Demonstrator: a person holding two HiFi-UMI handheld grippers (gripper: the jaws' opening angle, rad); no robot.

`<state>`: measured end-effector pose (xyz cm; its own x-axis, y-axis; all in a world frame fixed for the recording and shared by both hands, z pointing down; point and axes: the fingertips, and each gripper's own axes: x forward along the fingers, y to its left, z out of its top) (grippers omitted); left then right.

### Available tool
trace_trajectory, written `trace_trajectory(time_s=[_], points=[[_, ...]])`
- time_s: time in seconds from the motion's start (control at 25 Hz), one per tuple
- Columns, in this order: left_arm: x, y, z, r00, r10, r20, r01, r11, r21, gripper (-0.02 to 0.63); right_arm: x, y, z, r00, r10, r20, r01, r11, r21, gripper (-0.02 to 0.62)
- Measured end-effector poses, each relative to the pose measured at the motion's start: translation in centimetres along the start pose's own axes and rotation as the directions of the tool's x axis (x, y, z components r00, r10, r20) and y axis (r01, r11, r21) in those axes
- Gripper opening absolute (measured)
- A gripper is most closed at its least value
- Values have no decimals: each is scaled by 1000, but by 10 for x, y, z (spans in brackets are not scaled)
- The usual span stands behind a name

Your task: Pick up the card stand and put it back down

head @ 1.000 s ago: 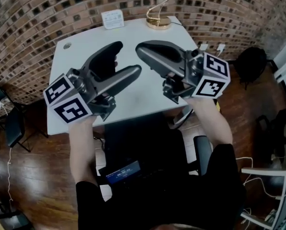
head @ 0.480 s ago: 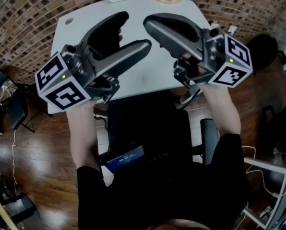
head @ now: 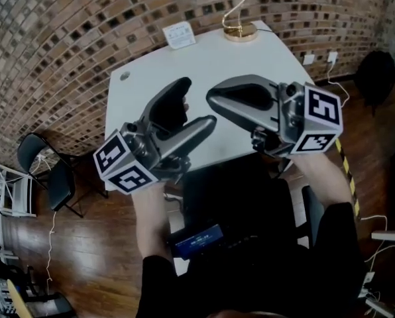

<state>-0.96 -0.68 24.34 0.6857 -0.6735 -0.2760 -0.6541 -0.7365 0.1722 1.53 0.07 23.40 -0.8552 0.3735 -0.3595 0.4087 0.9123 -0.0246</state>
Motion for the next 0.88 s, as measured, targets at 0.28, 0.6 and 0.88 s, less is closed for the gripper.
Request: trace_trajectory(time_s=[0.28, 0.6, 0.88], points=[[-4, -7, 4, 1000, 3, 7, -4, 1000, 11, 397, 1, 12, 6, 1000, 20, 2, -20, 999, -30, 11], [-8, -12, 2, 1000, 4, 10, -4, 1000, 13, 397, 3, 21, 3, 999, 42, -8, -42, 998, -41, 11], [-6, -12, -3, 1000, 4, 6, -4, 1000, 9, 397, -2, 20, 1, 999, 43, -3, -43, 998, -40, 11]])
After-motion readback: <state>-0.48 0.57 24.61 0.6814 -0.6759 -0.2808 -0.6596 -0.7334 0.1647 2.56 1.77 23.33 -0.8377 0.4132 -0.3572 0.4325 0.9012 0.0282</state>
